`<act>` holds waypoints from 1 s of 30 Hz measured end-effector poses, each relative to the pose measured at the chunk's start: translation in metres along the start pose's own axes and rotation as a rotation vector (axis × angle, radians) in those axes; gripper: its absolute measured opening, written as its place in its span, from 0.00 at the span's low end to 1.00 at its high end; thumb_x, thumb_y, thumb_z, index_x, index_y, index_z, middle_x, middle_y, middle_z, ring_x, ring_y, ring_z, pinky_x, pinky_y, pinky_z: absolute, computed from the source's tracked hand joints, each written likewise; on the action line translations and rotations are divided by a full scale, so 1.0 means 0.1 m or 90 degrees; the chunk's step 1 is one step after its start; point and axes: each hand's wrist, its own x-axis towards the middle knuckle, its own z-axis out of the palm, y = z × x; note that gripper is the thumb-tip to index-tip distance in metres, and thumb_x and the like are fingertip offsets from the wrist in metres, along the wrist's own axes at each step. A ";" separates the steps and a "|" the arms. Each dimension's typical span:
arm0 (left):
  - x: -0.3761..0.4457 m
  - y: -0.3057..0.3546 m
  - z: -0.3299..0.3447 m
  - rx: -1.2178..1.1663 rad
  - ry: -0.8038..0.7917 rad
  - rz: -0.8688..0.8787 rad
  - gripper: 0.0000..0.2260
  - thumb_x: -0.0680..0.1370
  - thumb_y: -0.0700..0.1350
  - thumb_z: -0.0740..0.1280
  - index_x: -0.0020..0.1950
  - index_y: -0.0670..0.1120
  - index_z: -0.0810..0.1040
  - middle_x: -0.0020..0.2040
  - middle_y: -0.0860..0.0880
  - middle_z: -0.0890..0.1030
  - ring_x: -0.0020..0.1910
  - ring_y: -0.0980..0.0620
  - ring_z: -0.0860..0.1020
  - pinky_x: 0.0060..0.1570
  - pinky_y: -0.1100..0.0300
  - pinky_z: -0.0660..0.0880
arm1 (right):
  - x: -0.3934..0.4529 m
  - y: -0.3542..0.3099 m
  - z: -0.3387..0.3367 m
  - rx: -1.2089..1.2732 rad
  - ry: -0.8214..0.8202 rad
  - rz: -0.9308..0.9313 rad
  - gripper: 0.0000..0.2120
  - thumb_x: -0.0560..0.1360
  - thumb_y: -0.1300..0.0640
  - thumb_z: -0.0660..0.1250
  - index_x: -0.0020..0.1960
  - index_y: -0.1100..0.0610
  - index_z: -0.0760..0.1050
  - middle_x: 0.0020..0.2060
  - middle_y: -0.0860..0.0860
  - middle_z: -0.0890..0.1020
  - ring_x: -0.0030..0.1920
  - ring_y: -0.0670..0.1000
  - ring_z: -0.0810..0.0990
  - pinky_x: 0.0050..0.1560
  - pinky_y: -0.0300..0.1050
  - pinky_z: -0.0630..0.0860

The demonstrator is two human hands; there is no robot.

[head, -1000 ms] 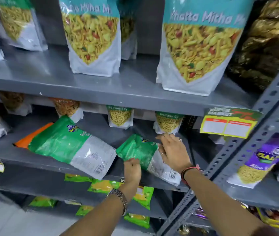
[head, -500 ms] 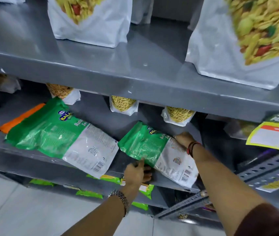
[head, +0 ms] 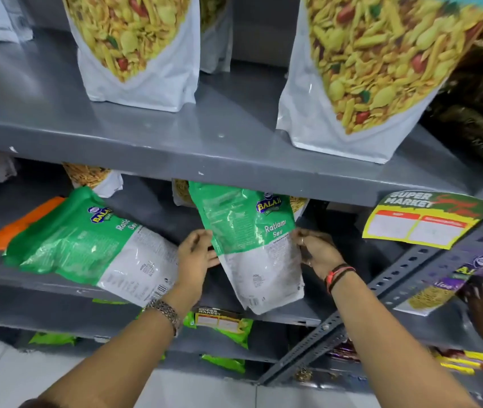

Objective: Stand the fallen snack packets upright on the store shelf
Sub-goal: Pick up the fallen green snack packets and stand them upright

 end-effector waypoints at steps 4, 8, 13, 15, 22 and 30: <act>0.13 0.31 0.01 0.015 -0.021 0.058 0.06 0.79 0.46 0.62 0.43 0.50 0.76 0.47 0.44 0.81 0.43 0.45 0.78 0.40 0.60 0.79 | -0.07 -0.06 0.06 0.085 0.011 -0.069 0.15 0.75 0.72 0.62 0.37 0.55 0.76 0.31 0.47 0.81 0.35 0.44 0.76 0.34 0.36 0.77; 0.16 0.27 -0.03 0.029 -0.035 0.081 0.06 0.77 0.48 0.64 0.43 0.52 0.78 0.46 0.44 0.76 0.46 0.47 0.72 0.46 0.57 0.74 | -0.09 0.15 0.17 0.073 0.061 -0.147 0.10 0.74 0.73 0.63 0.39 0.62 0.78 0.35 0.52 0.78 0.41 0.50 0.76 0.41 0.35 0.77; 0.11 0.05 -0.08 0.054 0.004 0.062 0.06 0.78 0.47 0.63 0.47 0.49 0.79 0.46 0.52 0.80 0.51 0.53 0.76 0.62 0.52 0.73 | -0.14 0.45 0.19 0.123 0.068 -0.145 0.12 0.74 0.71 0.64 0.38 0.57 0.76 0.38 0.52 0.79 0.39 0.47 0.77 0.34 0.27 0.77; 0.08 0.00 -0.09 0.074 0.015 0.030 0.10 0.78 0.49 0.62 0.55 0.47 0.77 0.52 0.50 0.79 0.56 0.52 0.76 0.67 0.50 0.70 | -0.13 0.46 0.20 0.148 0.041 -0.140 0.06 0.77 0.66 0.62 0.46 0.64 0.78 0.44 0.56 0.81 0.43 0.48 0.79 0.47 0.34 0.80; -0.31 -0.50 0.01 0.177 -0.115 -0.304 0.34 0.76 0.65 0.51 0.77 0.49 0.53 0.78 0.49 0.58 0.76 0.46 0.59 0.74 0.47 0.58 | -0.21 0.42 0.14 0.156 0.033 -0.089 0.21 0.81 0.53 0.55 0.58 0.70 0.74 0.54 0.63 0.79 0.51 0.57 0.80 0.56 0.47 0.77; -0.02 -0.39 0.40 0.134 -0.095 -0.274 0.27 0.80 0.59 0.49 0.70 0.44 0.69 0.70 0.45 0.72 0.69 0.45 0.71 0.67 0.53 0.68 | -0.50 0.73 0.20 0.029 0.003 -0.072 0.15 0.82 0.57 0.53 0.51 0.66 0.74 0.37 0.59 0.80 0.23 0.44 0.81 0.28 0.36 0.81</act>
